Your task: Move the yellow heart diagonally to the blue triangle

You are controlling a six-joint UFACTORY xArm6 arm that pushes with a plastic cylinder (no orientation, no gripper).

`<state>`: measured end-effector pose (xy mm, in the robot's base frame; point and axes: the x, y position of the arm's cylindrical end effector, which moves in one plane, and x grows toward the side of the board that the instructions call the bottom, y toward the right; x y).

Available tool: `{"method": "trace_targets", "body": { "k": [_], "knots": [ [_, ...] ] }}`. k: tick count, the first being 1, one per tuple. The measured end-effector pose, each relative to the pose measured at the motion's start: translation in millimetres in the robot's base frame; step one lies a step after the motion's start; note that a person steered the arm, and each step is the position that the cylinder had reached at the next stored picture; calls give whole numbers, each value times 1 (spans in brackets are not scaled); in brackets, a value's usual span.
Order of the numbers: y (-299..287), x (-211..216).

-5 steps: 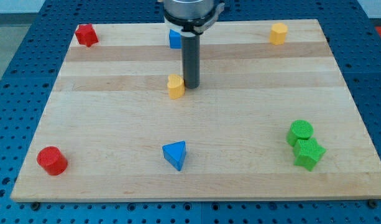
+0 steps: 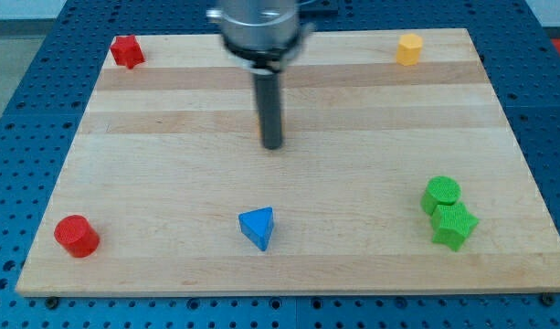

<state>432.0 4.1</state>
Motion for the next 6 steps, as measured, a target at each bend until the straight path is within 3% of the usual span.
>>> {"method": "trace_targets", "body": {
  "k": [1, 2, 3, 4, 5, 6],
  "knots": [
    [12, 21],
    [-62, 22],
    [-126, -15],
    [-134, -59],
    [-72, -48],
    [18, -5]
  ]
}}
